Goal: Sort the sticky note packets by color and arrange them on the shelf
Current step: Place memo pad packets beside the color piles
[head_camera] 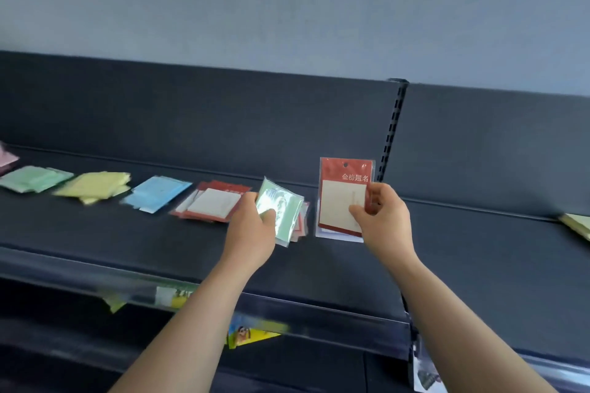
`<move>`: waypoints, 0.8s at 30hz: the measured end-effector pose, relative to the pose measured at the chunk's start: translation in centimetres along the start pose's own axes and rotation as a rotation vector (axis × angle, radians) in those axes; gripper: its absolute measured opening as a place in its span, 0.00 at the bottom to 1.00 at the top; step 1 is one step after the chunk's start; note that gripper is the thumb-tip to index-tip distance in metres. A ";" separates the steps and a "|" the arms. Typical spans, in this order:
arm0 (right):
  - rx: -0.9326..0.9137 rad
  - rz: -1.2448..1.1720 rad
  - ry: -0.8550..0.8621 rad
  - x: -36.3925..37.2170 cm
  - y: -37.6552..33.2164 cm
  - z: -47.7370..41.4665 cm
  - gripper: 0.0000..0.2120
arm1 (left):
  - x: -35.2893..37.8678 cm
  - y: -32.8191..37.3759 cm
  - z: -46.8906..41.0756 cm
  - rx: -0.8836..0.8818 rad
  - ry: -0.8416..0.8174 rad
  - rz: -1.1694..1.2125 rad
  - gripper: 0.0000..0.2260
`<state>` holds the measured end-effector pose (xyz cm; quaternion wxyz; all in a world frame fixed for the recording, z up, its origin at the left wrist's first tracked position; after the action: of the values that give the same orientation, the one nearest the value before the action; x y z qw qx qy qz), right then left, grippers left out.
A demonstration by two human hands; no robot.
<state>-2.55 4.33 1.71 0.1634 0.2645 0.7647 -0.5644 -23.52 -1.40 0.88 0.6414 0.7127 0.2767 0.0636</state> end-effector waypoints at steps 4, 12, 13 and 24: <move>-0.002 -0.019 0.002 4.1 -3.2 1.0 0.13 | -5.0 -1.8 -1.2 -0.034 -0.001 -0.013 0.07; 0.042 -0.046 -0.110 12.3 -8.0 0.6 0.16 | -13.8 -4.4 -4.4 -0.081 0.105 -0.030 0.09; 0.043 -0.049 -0.129 13.3 -8.5 0.4 0.16 | -14.5 -4.6 -4.8 -0.090 0.116 -0.028 0.09; 0.086 0.047 -0.299 20.8 -10.3 -2.5 0.18 | -19.9 -7.2 -7.5 -0.119 0.275 -0.055 0.14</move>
<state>-25.32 8.95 -0.93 0.2773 0.2020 0.7006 -0.6257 -45.81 -4.13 0.52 0.6399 0.6502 0.3773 0.1594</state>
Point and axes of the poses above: each hand's wrist, its own z-axis away from the middle knuckle, its own x-axis out of the palm, y = z × x, the point moved 3 cm from there along -z, towards the middle knuckle, and after that the axes turned 14 degrees about z, right-handed, at the moved point
